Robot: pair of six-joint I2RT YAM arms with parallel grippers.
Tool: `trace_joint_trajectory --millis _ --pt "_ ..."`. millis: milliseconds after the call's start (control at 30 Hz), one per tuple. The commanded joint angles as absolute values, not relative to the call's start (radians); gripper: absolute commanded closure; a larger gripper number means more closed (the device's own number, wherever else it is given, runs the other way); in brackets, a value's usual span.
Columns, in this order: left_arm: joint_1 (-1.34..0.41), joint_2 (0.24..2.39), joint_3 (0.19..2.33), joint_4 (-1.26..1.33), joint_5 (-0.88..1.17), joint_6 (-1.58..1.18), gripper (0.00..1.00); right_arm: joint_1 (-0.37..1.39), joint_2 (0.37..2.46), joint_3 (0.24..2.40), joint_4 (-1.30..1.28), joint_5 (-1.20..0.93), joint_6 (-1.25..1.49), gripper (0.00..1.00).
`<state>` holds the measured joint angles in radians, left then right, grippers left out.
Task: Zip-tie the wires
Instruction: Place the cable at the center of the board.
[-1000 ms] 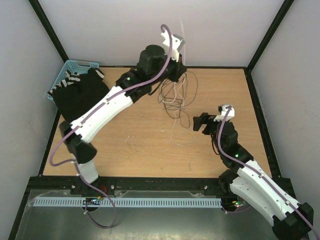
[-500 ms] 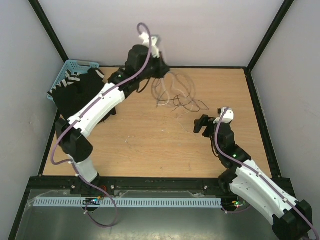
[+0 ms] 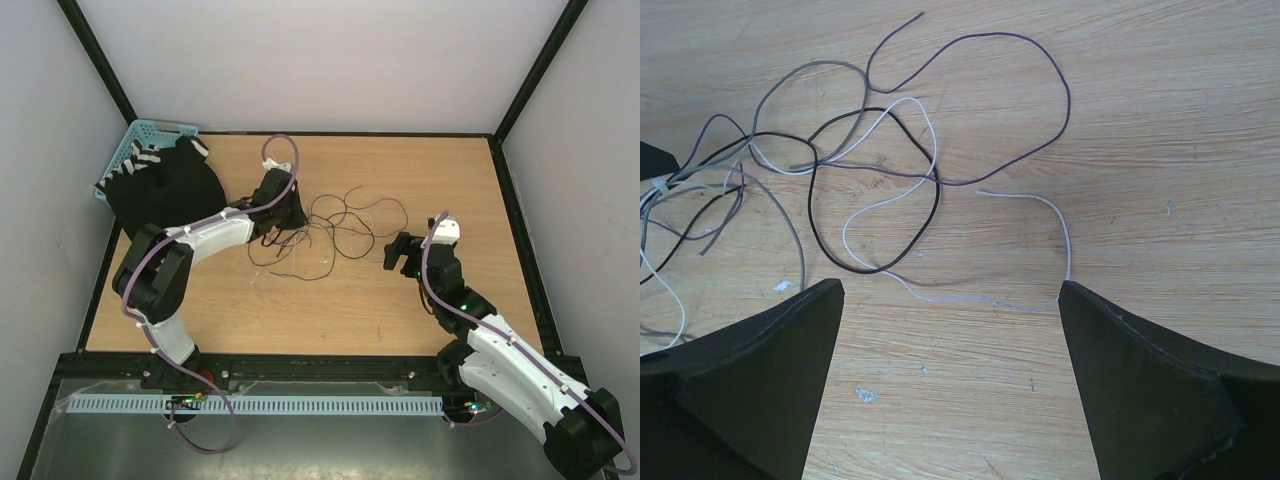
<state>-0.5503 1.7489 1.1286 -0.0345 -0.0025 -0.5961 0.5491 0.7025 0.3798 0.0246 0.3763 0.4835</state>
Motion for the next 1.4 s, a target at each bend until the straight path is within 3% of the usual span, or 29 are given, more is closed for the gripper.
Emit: trace_joint_trajectory --millis 0,467,700,1167,1367 --pt "-0.558 1.707 1.098 0.069 -0.034 -0.630 1.00 0.546 0.698 0.373 0.051 0.373 0.490 0.01" --pt "-0.647 1.674 1.135 0.211 0.122 -0.817 1.00 0.547 0.748 0.376 0.070 0.375 0.472 0.01" --pt "-0.556 1.699 1.089 0.224 0.145 -0.868 1.00 0.546 0.750 0.380 0.075 0.383 0.458 0.01" --pt "-0.412 1.909 1.214 0.247 0.231 -0.608 1.00 0.546 0.749 0.393 0.062 0.395 0.427 0.01" --pt "-0.389 1.945 1.209 0.266 0.222 -0.548 0.93 0.546 0.746 0.392 0.061 0.399 0.418 0.01"
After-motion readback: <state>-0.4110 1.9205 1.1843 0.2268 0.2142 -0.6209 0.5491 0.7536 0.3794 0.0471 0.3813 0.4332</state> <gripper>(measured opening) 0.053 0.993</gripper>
